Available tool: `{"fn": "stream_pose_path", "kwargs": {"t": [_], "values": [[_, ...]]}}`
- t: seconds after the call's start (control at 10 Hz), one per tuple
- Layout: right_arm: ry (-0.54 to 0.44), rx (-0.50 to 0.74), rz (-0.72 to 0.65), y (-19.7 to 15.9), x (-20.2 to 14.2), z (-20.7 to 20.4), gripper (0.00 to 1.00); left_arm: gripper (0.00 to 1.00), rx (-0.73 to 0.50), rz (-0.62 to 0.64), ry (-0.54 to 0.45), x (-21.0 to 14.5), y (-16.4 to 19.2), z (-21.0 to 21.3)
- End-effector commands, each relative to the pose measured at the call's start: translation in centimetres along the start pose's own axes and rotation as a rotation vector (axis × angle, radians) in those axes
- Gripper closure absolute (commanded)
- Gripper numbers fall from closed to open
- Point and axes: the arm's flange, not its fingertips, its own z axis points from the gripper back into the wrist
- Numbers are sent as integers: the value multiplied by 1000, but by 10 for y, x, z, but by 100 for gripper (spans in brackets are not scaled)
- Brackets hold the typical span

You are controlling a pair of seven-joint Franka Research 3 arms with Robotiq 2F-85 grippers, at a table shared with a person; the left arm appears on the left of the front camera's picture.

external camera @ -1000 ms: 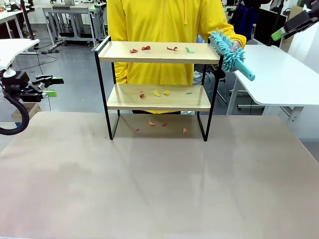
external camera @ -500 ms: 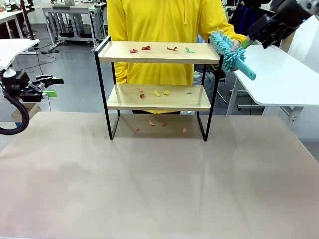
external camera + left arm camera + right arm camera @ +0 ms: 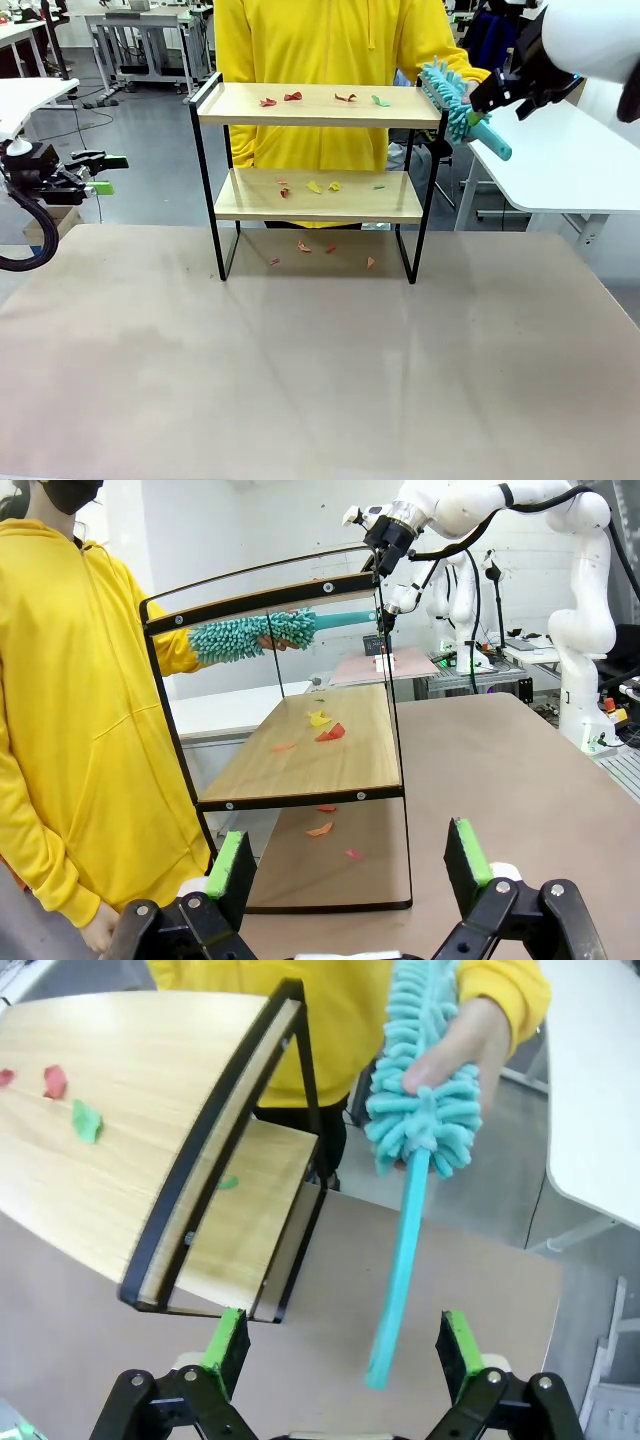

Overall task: Clean the shelf.
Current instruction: Pick up the Duster handed by the human.

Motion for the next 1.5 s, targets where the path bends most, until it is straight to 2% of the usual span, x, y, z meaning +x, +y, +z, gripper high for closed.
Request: {"fn": "stream_pose_path", "kwargs": {"t": [0.0,0.5,0.6,0.7,0.8,0.9,1.0,1.1,1.4], "values": [[14,-31,-26,-4,-5,-11,0,0,2,-6,2,3,-1,0],[63,-35,-46,-7,-12,-36,0,0,2,-6,2,3,-1,0],[61,-49,-49,-6,-13,-37,60,0,2,-6,2,3,-1,0],[49,-68,-54,-7,-12,-36,60,0,2,-6,2,3,-1,0],[43,-82,-55,-7,-12,-36,100,0,2,-6,2,3,-1,0],[39,-82,-52,-7,-12,-37,62,0,2,-6,2,3,-1,0],[41,-82,-56,-8,-12,-37,76,0,2,-6,2,3,-1,0],[40,-93,-59,-7,-12,-37,100,0,2,-6,2,3,-1,0],[59,-119,-88,-5,-12,-37,100,0,2,-6,2,3,-1,0]]}}
